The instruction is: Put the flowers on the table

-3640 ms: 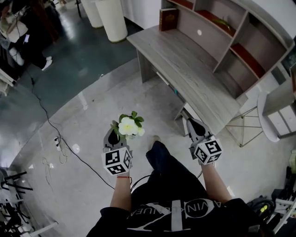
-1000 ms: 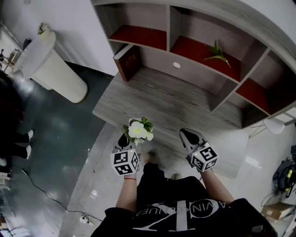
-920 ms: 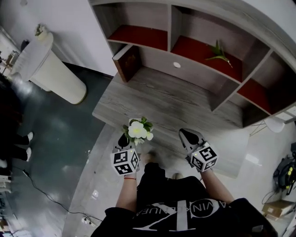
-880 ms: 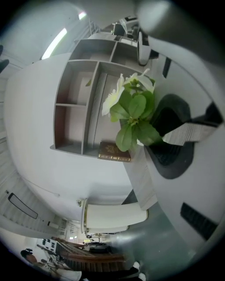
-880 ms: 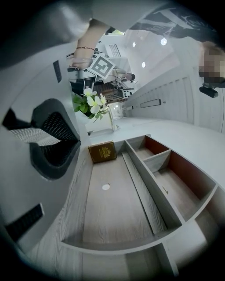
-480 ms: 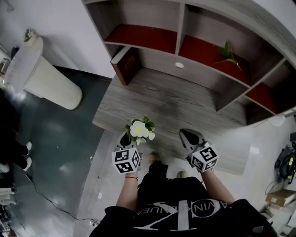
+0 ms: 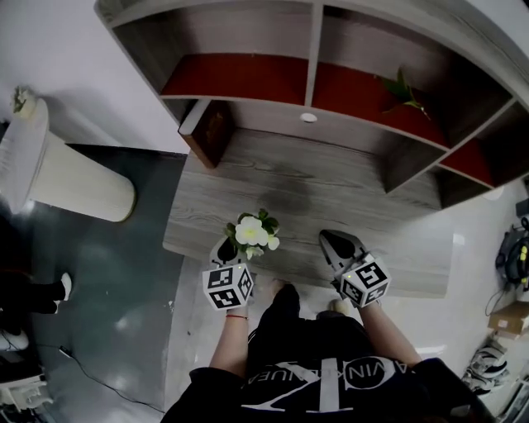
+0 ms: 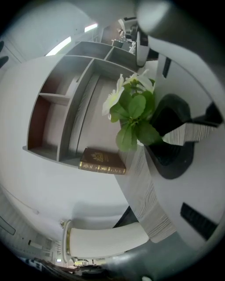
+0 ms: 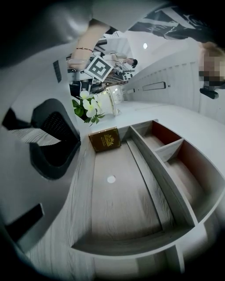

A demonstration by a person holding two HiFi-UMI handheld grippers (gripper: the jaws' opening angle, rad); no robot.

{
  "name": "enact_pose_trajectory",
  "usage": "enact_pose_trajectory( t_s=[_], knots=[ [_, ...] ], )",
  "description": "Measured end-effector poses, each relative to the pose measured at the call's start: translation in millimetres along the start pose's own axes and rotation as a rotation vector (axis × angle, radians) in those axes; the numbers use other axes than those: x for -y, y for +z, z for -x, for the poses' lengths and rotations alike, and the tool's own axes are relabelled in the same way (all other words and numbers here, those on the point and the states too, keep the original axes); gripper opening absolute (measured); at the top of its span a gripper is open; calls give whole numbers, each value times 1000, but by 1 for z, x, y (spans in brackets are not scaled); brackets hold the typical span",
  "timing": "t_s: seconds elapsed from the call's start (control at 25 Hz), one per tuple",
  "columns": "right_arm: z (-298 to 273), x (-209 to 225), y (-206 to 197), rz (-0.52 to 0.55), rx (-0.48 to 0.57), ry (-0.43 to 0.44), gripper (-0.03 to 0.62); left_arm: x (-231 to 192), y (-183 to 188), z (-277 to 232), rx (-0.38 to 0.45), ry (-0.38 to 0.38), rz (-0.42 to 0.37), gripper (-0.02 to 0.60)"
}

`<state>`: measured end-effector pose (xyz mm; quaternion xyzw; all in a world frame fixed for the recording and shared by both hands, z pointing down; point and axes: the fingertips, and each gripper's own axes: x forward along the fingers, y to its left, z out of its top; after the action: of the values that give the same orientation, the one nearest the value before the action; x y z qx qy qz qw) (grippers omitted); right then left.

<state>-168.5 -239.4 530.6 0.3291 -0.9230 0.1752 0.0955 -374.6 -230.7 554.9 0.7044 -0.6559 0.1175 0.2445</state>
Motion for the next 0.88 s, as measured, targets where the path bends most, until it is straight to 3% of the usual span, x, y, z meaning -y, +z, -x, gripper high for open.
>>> enact_pose_trajectory(
  t_s=[0.4, 0.88],
  knots=[
    [-11, 3, -6, -42, -10, -84, 9, 1, 2, -42, -48, -96, -9, 38],
    [-14, 14, -5, -64, -14, -158, 9, 3, 12, -80, -79, -143, -29, 40]
  ],
)
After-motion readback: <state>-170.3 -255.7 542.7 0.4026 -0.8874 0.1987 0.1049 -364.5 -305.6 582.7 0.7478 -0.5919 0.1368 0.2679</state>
